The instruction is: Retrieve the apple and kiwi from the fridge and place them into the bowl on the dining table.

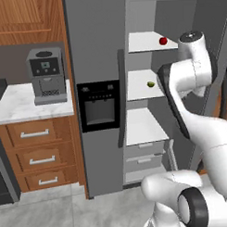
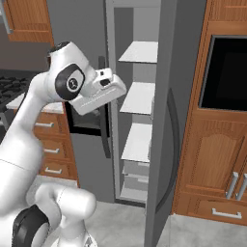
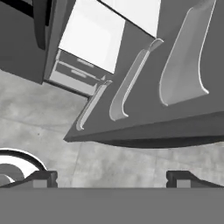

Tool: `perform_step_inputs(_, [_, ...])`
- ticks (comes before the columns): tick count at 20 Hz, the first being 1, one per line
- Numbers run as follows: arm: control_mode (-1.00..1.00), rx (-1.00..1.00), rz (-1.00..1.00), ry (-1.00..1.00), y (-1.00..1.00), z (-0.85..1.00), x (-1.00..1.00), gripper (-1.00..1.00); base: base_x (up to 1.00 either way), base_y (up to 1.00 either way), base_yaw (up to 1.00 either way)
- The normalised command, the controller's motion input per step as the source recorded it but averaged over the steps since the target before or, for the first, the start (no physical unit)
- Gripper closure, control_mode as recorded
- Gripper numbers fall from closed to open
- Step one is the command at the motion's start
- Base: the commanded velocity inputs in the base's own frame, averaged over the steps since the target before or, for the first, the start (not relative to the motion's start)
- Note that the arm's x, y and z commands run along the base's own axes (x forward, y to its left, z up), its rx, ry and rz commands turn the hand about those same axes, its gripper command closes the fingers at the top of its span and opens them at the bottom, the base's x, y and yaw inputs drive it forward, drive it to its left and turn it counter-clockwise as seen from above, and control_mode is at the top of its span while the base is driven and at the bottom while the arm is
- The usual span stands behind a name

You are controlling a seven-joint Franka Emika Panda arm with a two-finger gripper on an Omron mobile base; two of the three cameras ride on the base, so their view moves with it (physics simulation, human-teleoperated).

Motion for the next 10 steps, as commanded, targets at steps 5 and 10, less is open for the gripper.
perform_step_inputs(5, [-1.00, -0.19, -0.05, 0.31, -0.50, 0.21, 0.90, -1.00, 0.00, 0.00, 0.00])
perform_step_inputs(10, [-1.00, -0.10, -0.01, 0.08, -0.89, 0.01, 0.71, -1.00, 0.00, 0.00, 0.00])
